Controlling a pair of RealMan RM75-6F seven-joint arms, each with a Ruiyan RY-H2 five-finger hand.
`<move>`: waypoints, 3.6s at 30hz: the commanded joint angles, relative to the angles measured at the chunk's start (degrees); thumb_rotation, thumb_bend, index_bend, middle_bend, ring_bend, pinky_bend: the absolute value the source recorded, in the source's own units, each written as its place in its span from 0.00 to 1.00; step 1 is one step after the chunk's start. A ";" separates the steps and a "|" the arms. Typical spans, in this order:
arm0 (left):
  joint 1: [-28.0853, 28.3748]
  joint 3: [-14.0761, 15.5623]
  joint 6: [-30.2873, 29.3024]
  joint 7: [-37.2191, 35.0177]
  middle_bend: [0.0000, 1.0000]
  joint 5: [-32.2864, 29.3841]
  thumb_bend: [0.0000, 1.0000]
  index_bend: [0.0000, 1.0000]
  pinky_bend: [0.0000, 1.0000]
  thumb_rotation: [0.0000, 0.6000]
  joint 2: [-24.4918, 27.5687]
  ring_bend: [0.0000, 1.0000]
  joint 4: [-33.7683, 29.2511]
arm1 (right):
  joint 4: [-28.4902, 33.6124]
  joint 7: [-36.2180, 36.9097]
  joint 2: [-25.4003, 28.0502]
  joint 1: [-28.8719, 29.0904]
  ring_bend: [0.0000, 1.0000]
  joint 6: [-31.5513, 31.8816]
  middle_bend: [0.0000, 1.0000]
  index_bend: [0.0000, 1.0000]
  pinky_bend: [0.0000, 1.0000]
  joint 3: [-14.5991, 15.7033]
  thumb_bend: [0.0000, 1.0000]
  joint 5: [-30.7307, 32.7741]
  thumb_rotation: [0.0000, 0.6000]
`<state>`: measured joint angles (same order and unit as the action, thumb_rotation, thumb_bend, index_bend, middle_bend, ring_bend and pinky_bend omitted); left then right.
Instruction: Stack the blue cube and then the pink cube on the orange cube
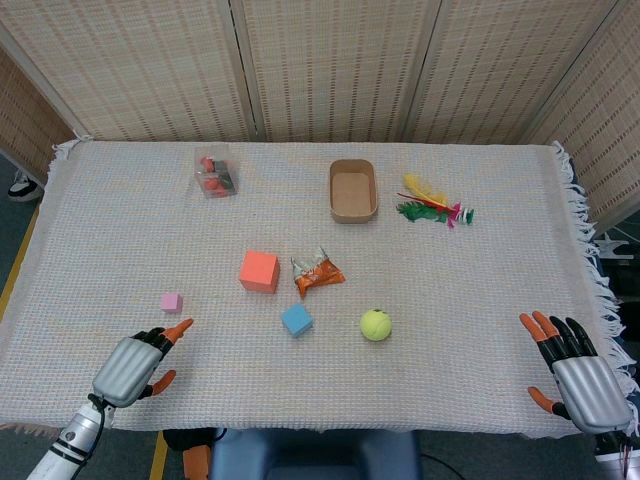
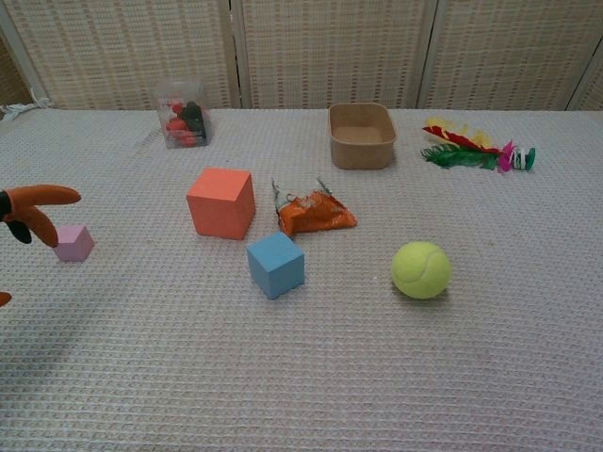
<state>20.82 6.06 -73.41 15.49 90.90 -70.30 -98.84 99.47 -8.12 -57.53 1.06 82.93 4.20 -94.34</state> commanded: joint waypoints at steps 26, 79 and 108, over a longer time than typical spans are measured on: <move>19.88 -12.81 21.95 25.50 0.94 -20.29 0.35 0.05 0.84 1.00 -15.77 0.88 -1.40 | 0.19 1.45 0.89 0.16 0.00 -0.50 0.00 0.00 0.00 -1.35 0.11 3.03 1.00; 25.30 -12.70 11.41 21.67 1.00 -24.83 0.37 0.61 1.00 1.00 -16.63 1.00 -0.98 | 0.64 2.63 2.00 0.43 0.00 -1.25 0.00 0.00 0.00 -1.91 0.11 4.56 1.00; 37.31 -22.89 5.00 40.06 1.00 -62.35 0.37 0.67 1.00 1.00 -17.93 1.00 1.80 | 0.85 1.73 1.55 1.22 0.00 -2.62 0.00 0.00 0.00 -2.38 0.11 6.04 1.00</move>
<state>57.66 -16.84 -68.17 55.16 29.04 -87.80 -97.57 100.32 -6.41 -56.00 2.28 80.30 1.82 -88.31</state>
